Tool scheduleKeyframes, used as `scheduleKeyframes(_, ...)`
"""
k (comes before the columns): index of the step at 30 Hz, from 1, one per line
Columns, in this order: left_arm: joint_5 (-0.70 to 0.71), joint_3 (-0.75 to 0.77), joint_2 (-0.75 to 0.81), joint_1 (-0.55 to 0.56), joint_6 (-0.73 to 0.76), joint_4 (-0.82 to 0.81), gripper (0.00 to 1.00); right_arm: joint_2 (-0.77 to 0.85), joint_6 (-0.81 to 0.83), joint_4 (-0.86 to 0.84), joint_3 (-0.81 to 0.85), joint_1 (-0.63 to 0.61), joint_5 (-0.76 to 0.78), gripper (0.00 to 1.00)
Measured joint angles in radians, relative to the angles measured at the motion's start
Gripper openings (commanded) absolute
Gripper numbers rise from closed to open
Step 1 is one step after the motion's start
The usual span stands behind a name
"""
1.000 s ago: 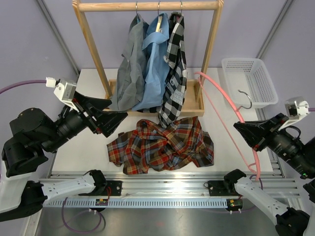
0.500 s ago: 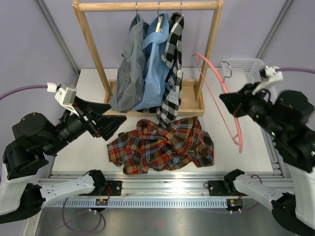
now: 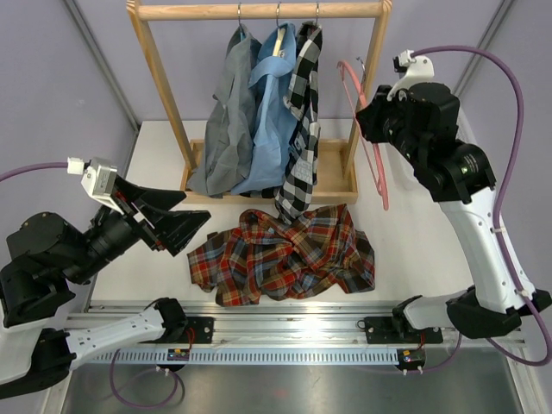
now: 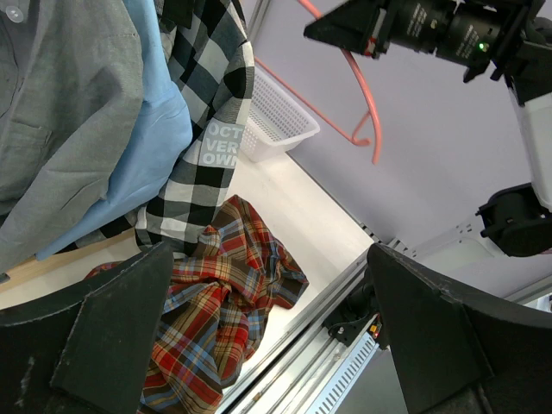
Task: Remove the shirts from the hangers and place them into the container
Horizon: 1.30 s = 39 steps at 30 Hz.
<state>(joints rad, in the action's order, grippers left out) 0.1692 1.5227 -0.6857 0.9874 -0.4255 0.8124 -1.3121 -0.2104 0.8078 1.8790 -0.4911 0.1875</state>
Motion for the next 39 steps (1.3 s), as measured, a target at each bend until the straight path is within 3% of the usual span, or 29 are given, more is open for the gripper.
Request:
scheduleKeyframes(13,-0.001,-0.014,0.015,0.000,-0.014,0.002,0.99,-0.364,0.055,-0.030,0.430,0.000,0.086,0.00)
scheduleKeyframes(22,-0.001,-0.014,0.032,0.000,-0.018,0.003,0.99,-0.481,0.019,-0.059,0.478,0.003,0.153,0.00)
scheduleKeyframes(28,-0.001,-0.014,0.032,0.000,-0.021,0.006,0.99,-0.567,-0.016,-0.050,0.628,0.009,0.151,0.00)
scheduleKeyframes(39,-0.001,-0.014,0.032,0.000,-0.022,0.010,0.99,-0.576,-0.077,-0.108,0.654,0.078,0.140,0.00)
